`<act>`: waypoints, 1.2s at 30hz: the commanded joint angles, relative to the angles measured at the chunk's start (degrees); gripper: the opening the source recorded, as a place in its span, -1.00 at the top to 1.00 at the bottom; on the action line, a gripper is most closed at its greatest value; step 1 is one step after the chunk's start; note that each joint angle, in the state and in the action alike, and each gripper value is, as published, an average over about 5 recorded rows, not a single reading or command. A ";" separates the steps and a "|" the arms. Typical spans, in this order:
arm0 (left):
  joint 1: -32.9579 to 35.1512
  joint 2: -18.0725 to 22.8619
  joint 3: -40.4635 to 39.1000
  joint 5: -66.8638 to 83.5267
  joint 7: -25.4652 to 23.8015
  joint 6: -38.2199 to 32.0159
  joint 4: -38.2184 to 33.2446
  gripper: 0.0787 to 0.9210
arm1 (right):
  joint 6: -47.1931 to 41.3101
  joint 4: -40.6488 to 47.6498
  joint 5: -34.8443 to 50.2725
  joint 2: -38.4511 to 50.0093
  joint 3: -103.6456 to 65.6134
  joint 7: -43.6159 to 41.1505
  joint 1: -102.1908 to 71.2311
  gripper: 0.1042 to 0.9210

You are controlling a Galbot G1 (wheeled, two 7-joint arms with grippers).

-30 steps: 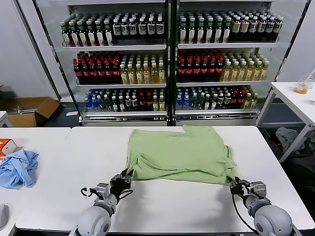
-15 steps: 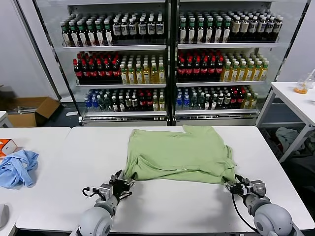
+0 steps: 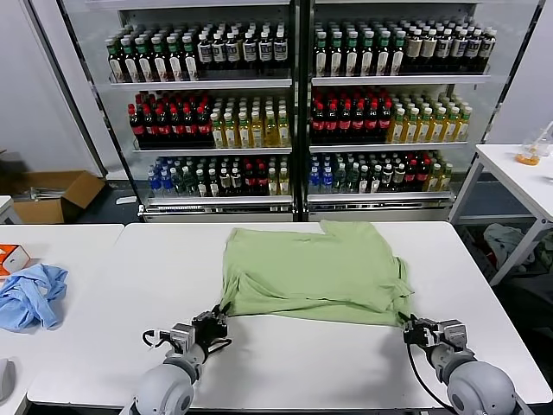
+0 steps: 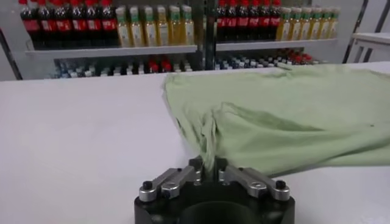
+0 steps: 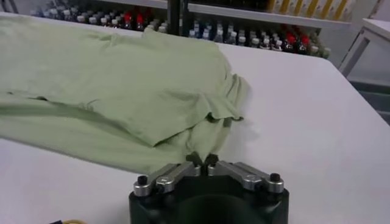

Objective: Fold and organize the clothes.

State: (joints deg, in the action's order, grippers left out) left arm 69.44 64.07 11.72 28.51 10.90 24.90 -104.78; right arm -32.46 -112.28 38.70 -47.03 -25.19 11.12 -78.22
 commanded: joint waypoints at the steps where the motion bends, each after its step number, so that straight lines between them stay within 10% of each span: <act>1: 2.42 -0.49 2.20 7.84 -0.28 -0.21 -4.27 0.91 | -0.01 -2.50 -0.14 1.60 -0.95 -1.35 -2.49 0.97; 36: 44.22 3.34 17.03 -1.72 2.38 0.95 -29.98 0.98 | -0.67 -21.59 -15.01 4.52 -12.34 -3.83 -34.98 0.97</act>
State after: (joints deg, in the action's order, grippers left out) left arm 101.37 66.84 26.43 30.55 12.78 25.26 -129.49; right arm -32.92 -130.59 29.78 -42.46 -35.89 7.33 -104.53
